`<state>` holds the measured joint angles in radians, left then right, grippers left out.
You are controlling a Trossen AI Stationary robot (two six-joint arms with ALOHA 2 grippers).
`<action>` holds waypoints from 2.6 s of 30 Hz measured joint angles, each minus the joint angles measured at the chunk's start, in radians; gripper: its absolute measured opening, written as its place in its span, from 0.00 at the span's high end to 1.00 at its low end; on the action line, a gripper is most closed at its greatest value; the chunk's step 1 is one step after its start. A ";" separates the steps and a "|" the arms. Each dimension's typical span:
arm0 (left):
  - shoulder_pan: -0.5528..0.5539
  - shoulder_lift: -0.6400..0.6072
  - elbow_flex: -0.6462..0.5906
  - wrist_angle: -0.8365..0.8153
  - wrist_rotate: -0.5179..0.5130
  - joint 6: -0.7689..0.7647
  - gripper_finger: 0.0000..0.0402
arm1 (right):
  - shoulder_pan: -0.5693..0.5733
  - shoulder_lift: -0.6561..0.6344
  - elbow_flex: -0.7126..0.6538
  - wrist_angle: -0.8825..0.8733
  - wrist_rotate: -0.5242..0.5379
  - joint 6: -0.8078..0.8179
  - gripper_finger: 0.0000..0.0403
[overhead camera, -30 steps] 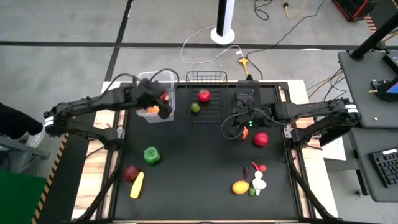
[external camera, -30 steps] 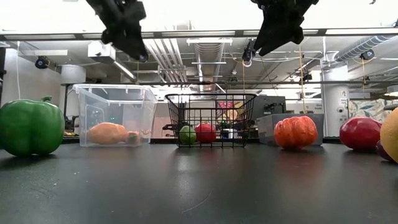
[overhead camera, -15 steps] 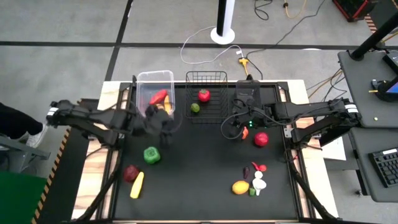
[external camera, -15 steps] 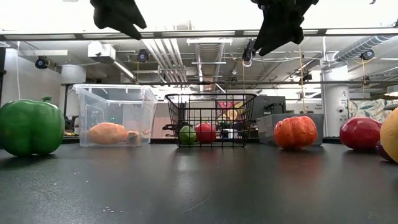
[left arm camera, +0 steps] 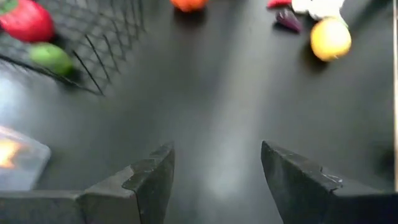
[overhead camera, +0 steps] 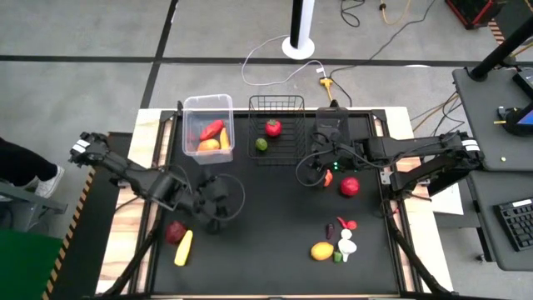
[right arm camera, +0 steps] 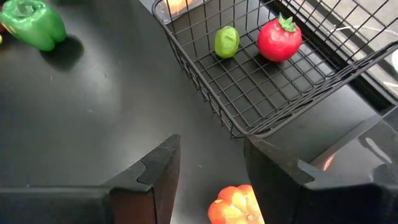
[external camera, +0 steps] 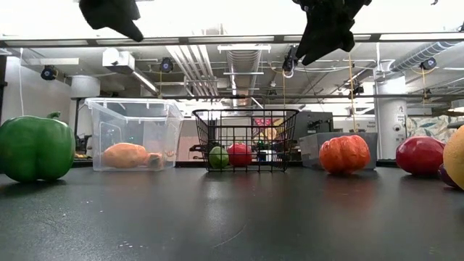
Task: Sort produce into baskets
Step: Put the lemon into the wire basket
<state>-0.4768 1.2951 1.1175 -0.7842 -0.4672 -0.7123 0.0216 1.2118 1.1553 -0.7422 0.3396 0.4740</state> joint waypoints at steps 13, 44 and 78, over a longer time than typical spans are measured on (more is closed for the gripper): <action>-0.172 0.101 0.000 -0.028 0.198 -0.146 0.45 | 0.039 0.000 0.000 0.000 -0.206 0.041 0.58; -0.210 0.093 0.000 -0.427 0.027 -0.412 0.45 | 0.466 0.139 0.022 0.010 -0.225 0.193 0.58; -0.210 0.093 0.000 -0.378 -0.050 -0.396 0.45 | 0.627 0.675 0.405 -0.447 -0.316 0.157 0.10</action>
<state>-0.6865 1.3876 1.1179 -1.1618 -0.5174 -1.1084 0.6482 1.8872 1.5598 -1.1893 0.0238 0.6310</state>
